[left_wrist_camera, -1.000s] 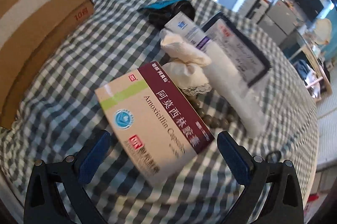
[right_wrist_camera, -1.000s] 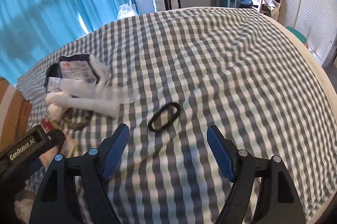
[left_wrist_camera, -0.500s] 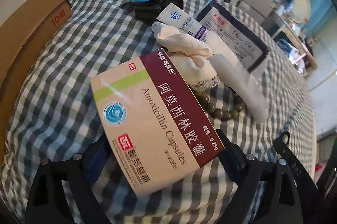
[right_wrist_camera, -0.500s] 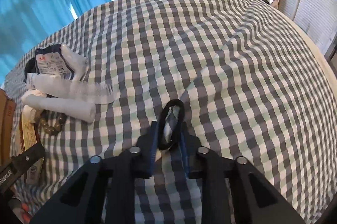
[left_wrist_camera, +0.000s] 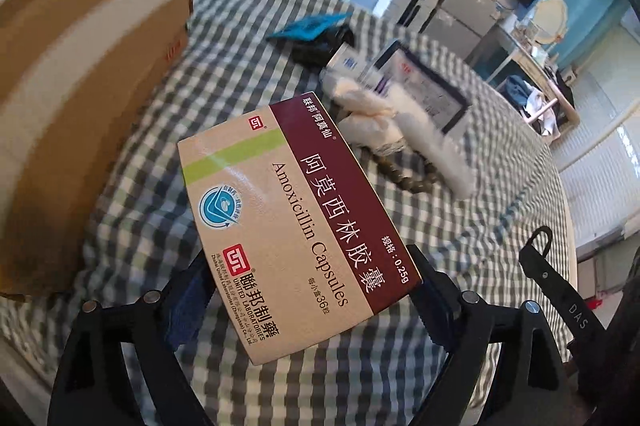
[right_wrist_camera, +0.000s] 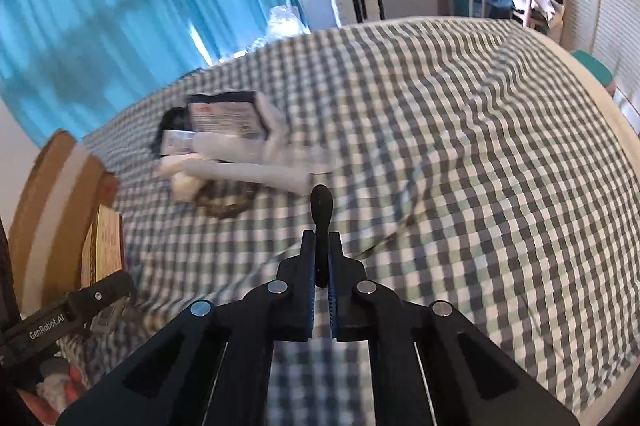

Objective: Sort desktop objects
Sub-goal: 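Grasp the amoxicillin capsule box with the left gripper, then carry the amoxicillin box into the cardboard box and release it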

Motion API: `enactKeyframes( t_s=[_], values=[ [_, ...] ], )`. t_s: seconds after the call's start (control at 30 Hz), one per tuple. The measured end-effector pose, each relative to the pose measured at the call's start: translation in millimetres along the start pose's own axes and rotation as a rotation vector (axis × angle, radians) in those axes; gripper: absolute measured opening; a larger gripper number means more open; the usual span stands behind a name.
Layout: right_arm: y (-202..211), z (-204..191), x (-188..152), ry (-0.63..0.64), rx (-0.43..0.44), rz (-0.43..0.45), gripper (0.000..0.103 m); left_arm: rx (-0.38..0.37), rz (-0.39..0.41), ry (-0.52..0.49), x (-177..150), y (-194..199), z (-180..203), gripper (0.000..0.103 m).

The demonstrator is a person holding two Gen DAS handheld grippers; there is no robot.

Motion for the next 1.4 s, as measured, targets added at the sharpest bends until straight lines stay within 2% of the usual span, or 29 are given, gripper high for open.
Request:
enactKeyframes(
  t_s=[0.1, 0.23, 0.43, 0.63, 0.83, 1.03, 1.2, 1.4],
  values=[
    [20.2, -14.1, -0.6, 0.007, 0.05, 0.02, 0.005, -0.003, 0.037, -0.039, 3.7, 17.2, 7.6, 0.09],
    [45.1, -37.6, 7.1, 0.041, 0.072, 0.047, 0.005, 0.005, 0.091, -0.076, 7.0, 44.5, 9.9, 0.09],
    [86.5, -82.7, 11.9, 0.12, 0.092, 0.1, 0.005, -0.005, 0.127, -0.094, 1.8, 79.5, 3.6, 0.09],
    [118.3, -127.2, 13.3, 0.209, 0.12, 0.136, 0.005, -0.011, 0.195, -0.09, 12.1, 122.1, -11.7, 0.091],
    [150.8, -175.0, 12.3, 0.288, 0.17, 0.184, 0.005, -0.001, 0.291, -0.101, 30.8, 171.4, -35.7, 0.091],
    [171.4, -219.0, 15.1, 0.344, 0.242, 0.219, 0.005, 0.021, 0.321, -0.099, 37.2, 201.7, -67.7, 0.091],
    [175.7, -250.6, 11.6, 0.392, 0.292, 0.223, 0.005, 0.047, 0.357, -0.045, 47.6, 222.3, -106.6, 0.091],
    [163.0, -282.9, 10.2, 0.429, 0.338, 0.193, 0.005, 0.07, 0.372, -0.02, 63.6, 227.5, -136.6, 0.091]
  ],
)
Point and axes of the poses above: each gripper's, at about its wrist camera, not at the fingertips, and y roughly against the way its jaws point, z to its right, x to its top, the point moved 3 cm from there along -y, roughly the way its jaws point, and after that the axes turned 9 degrees about y, right-handed, at the moved point
